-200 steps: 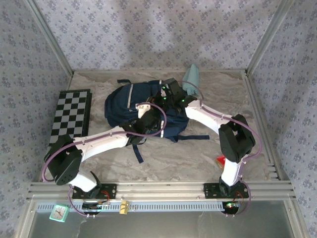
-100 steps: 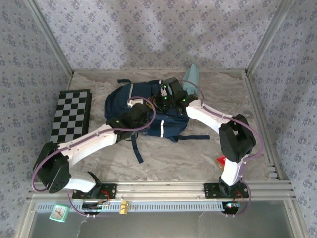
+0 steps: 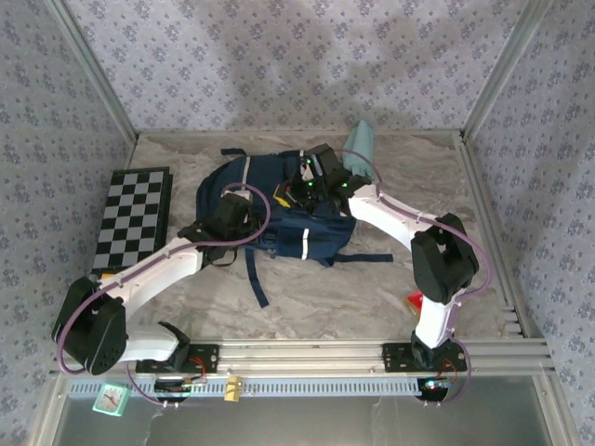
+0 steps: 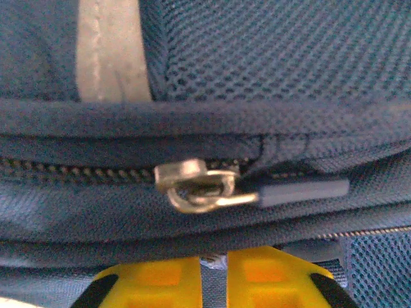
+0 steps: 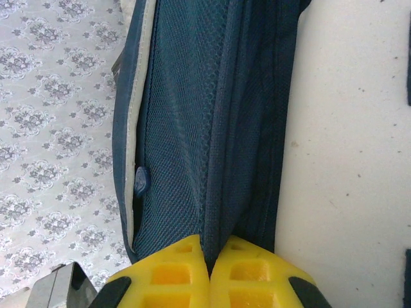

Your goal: Pack books, pencil case, and school supplies into a backpack

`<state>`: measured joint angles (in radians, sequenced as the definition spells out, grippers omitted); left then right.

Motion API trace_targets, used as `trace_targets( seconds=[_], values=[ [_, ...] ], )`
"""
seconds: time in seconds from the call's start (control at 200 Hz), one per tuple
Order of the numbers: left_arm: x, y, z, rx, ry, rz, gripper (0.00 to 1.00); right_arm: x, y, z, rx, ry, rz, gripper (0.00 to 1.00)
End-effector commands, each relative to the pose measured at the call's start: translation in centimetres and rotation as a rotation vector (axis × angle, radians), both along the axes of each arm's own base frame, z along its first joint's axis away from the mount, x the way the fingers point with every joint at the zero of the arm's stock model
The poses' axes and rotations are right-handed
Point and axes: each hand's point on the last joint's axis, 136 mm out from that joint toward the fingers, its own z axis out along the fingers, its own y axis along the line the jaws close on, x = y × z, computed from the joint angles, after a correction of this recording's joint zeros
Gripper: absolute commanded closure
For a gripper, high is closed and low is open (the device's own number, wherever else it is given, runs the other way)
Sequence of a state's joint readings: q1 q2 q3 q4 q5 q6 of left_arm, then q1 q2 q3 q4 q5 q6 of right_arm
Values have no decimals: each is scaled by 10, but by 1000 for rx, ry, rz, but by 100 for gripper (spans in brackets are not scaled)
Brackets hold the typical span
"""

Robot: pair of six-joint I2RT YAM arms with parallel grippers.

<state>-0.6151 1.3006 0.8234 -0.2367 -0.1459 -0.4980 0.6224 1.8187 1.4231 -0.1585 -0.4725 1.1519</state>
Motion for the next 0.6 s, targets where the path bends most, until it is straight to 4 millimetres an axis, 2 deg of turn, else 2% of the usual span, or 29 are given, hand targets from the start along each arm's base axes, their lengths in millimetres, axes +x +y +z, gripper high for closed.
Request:
trace_targets(
  seconds=[0.0, 0.115, 0.255, 0.395, 0.545, 0.595],
  values=[
    [12, 1, 0, 48, -77, -33, 77, 4, 21, 69, 132, -164, 81, 100],
    [19, -1, 4, 59, -138, -53, 68, 4, 22, 69, 129, -164, 83, 100],
    [27, -7, 3, 77, -173, -76, 69, 4, 26, 68, 128, -161, 90, 100],
    [37, 0, 6, 121, -199, -33, 78, 2, 29, 62, 116, -151, 103, 100],
    [34, 6, 15, 140, -221, -43, 97, 1, 27, 55, 92, -152, 119, 100],
    [31, 11, 18, 149, -218, -33, 100, 1, 27, 54, 76, -156, 138, 100]
  ],
)
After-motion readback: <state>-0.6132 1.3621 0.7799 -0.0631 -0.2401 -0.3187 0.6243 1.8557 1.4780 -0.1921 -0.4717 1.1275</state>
